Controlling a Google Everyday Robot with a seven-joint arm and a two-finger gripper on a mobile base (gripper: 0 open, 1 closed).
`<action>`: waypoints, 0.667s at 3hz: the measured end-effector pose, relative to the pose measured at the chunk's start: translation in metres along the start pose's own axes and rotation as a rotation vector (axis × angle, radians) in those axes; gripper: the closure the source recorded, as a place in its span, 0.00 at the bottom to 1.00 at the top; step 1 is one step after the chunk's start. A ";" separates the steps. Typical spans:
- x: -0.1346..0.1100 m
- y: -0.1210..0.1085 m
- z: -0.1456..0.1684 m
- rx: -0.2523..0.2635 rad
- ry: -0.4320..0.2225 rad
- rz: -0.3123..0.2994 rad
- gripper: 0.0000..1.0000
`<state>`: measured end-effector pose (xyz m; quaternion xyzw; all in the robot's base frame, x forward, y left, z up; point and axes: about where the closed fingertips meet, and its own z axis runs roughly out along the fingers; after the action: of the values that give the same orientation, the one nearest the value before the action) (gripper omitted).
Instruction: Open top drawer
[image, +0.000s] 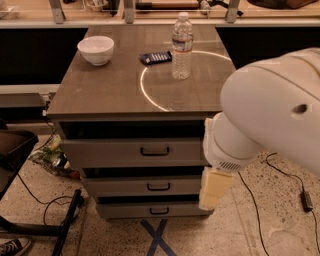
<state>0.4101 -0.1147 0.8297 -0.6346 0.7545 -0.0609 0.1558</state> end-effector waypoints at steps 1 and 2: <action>-0.005 0.003 0.002 -0.008 -0.018 -0.029 0.00; -0.022 0.004 0.024 -0.044 -0.002 -0.058 0.00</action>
Offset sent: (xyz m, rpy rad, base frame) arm 0.0190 0.0527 -0.0440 -0.0313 0.0832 0.1055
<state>0.4168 -0.0894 0.8095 -0.6596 0.7368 -0.0480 0.1408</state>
